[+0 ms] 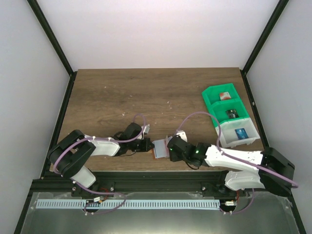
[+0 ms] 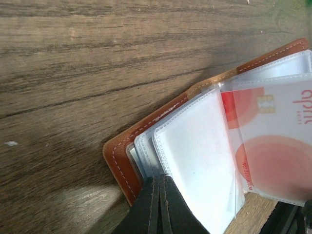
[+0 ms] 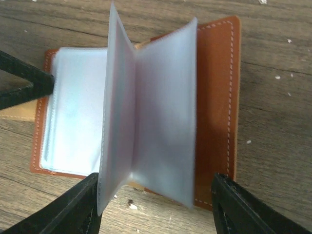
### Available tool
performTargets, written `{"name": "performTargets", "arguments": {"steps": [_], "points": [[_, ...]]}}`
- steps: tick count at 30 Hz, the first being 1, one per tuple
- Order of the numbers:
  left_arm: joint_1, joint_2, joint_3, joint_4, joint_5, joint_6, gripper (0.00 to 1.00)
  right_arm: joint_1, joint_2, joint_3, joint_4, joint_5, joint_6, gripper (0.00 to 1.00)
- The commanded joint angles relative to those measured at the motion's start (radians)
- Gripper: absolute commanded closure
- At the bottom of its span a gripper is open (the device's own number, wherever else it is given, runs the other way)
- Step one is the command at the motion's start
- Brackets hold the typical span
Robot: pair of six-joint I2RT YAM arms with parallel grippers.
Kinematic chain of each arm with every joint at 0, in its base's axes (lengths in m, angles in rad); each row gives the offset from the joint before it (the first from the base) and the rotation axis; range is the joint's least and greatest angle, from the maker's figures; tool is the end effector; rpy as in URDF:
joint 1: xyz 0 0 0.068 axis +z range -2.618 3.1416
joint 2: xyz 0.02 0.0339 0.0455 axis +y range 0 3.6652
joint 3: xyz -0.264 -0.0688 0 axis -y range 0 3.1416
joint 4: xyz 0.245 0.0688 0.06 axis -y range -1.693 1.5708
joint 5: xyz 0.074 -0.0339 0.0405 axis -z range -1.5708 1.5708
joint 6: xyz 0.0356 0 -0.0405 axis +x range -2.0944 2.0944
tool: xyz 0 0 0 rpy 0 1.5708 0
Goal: Take the credit cards out of the card holder
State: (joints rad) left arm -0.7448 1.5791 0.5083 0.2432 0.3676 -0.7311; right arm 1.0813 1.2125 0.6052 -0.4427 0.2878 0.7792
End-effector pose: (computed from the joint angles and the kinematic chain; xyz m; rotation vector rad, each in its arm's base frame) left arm 0.1861 -0.1889 0.1123 0.2087 2.6311 -1.0522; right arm 0.1108 0.1865 0.1764 -0.2904 2.5714 0.3285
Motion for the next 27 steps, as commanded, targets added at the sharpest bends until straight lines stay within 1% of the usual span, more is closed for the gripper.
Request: {"name": "performTargets", "arguments": {"steps": [1,7,14,17,18,22,23,25,27], "points": [[0.016,0.000,0.006,-0.095,-0.066,0.030,1.00,-0.007,-0.028,-0.028,-0.021,0.021,0.031,0.39],[0.055,-0.013,0.007,-0.129,-0.080,0.061,1.00,-0.026,-0.046,-0.037,-0.016,0.013,0.030,0.42],[0.099,-0.049,0.016,-0.165,-0.077,0.096,1.00,-0.041,-0.080,0.008,-0.029,0.006,0.010,0.48],[0.100,-0.085,0.031,-0.172,-0.052,0.101,0.99,-0.058,-0.085,0.012,0.014,-0.024,-0.016,0.57],[0.100,-0.102,0.037,-0.173,-0.043,0.096,0.95,-0.067,-0.082,0.014,0.025,-0.036,-0.024,0.61],[0.098,-0.183,0.052,-0.183,-0.006,0.059,0.71,-0.089,-0.070,0.025,0.067,-0.065,-0.050,0.75],[0.097,-0.205,0.054,-0.181,0.003,0.049,0.67,-0.094,-0.069,0.027,0.083,-0.076,-0.057,0.78],[0.092,-0.241,0.058,-0.173,0.021,0.026,0.63,-0.102,-0.065,0.030,0.119,-0.105,-0.067,0.82],[0.082,-0.259,0.053,-0.134,0.055,-0.008,0.62,-0.116,-0.057,0.029,0.160,-0.130,-0.071,0.85]]}}
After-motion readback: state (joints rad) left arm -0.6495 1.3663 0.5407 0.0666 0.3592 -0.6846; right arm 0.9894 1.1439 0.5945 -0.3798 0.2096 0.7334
